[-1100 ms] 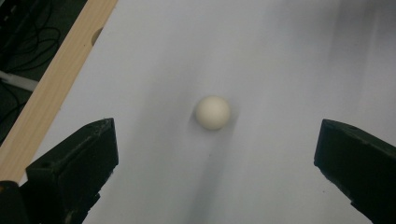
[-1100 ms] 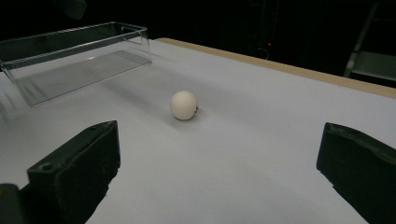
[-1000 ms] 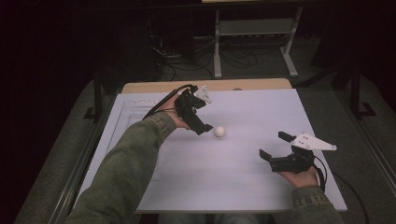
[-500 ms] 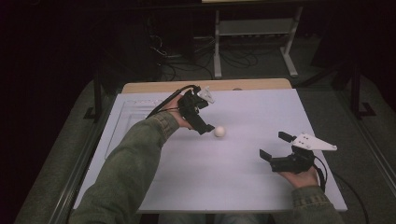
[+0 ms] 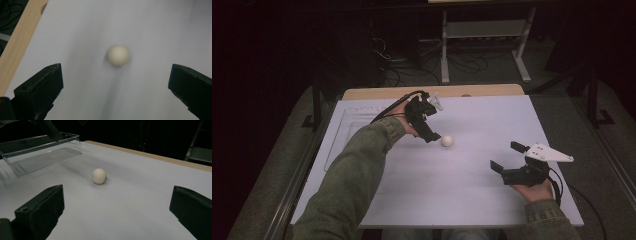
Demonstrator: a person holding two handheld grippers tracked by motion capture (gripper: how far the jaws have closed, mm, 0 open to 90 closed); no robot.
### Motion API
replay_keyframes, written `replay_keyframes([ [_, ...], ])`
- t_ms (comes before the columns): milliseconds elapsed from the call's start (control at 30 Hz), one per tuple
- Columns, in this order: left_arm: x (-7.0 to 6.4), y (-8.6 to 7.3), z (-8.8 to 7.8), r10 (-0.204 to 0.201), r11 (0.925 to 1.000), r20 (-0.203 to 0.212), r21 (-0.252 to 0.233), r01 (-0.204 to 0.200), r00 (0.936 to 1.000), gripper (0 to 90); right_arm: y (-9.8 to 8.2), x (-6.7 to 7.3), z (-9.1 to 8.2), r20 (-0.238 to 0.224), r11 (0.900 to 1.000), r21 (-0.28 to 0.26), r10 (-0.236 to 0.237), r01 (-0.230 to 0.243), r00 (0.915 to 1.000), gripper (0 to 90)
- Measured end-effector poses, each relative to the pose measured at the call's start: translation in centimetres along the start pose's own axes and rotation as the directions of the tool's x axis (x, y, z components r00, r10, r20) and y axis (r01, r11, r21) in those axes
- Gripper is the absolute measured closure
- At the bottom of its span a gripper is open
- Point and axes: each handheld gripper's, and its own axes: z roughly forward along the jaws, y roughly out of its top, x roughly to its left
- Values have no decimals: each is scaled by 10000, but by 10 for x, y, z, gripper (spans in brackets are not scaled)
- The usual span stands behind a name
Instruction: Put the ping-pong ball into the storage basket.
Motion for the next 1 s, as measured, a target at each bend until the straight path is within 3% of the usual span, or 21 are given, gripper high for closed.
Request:
replay_keyframes([
  [367,0,6,15,269,9986,5,455,-269,9996,0,-1,1,1,-64,10000,64,-16,17,10000,0],
  [533,-2,7,24,445,9965,189,699,-457,9988,0,-1,2,1,-137,9999,86,-89,90,9999,0],
  [700,-1,8,30,556,9944,630,864,-609,9965,0,-1,2,1,-161,10000,85,-44,46,9999,0],
  [1000,3,8,41,626,9932,800,929,-699,9948,0,-1,0,1,-168,10000,89,-3,5,9999,0],
])
